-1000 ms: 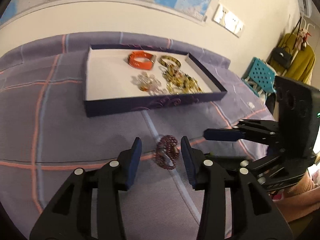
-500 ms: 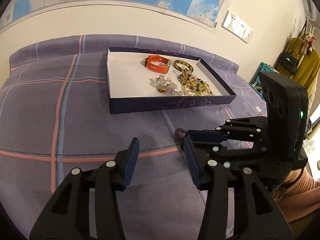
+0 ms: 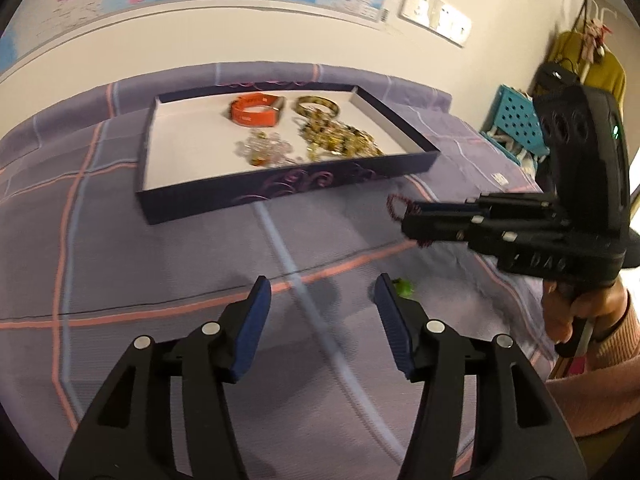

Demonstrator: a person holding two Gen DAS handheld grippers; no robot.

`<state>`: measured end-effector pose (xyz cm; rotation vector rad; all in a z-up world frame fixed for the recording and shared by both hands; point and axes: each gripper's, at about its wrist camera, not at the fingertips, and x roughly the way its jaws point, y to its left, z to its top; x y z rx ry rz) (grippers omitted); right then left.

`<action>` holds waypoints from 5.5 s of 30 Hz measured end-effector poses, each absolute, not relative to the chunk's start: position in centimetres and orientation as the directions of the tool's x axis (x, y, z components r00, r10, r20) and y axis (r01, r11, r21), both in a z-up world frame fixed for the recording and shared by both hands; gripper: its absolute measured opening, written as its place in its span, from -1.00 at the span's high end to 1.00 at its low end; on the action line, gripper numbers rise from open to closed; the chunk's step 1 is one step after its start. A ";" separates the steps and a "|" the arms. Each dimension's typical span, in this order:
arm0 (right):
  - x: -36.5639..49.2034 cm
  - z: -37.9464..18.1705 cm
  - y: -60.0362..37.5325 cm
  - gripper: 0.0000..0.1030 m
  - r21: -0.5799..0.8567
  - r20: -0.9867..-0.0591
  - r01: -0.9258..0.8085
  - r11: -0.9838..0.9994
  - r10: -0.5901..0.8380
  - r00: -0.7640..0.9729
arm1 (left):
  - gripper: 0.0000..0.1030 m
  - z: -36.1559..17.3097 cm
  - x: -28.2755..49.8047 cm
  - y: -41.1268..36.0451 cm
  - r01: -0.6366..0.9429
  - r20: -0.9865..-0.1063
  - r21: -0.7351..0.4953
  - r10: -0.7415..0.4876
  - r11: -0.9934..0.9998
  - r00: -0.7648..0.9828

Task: Organize jewelry
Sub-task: 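Pass the maroon bracelet from the left tool into the closing right tool, then grasp the green bead ring with the left tool while the right tool holds the maroon bracelet, then carry the green ring over the tray with the left tool while the right tool carries the maroon bracelet there, then open the left tool to drop the ring while the right tool releases the maroon bracelet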

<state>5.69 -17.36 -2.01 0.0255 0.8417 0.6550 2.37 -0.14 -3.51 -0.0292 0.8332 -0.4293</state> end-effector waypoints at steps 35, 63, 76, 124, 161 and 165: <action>5.3 -2.7 -19.8 0.73 0.322 -0.673 -0.492 0.809 0.561 0.482 | 0.55 -4.0 2.3 -4.6 0.442 -0.751 -0.113 -0.368 0.890 0.548; 8.1 0.5 -19.2 0.73 0.283 -0.624 -0.519 0.806 0.566 0.539 | 0.55 0.8 6.5 -0.4 0.278 -0.663 -0.117 -0.283 0.953 0.693; 11.4 0.9 -19.3 0.73 0.269 -0.618 -0.486 0.831 0.536 0.575 | 0.54 0.8 9.7 0.4 0.207 -0.662 -0.118 -0.232 0.971 0.712; 15.7 -1.3 -18.7 0.73 0.281 -0.663 -0.438 0.854 0.503 0.555 | 0.54 -1.2 14.1 0.4 0.151 -0.705 -0.090 -0.170 0.984 0.689; 16.1 -2.2 -18.5 0.57 0.268 -0.684 -0.410 0.872 0.472 0.556 | 0.26 -2.0 14.0 0.3 0.136 -0.720 -0.073 -0.147 0.988 0.679; 15.7 -2.0 -18.7 0.46 0.257 -0.681 -0.408 0.876 0.464 0.566 | 0.10 -1.7 13.7 0.5 0.136 -0.712 -0.082 -0.153 0.987 0.686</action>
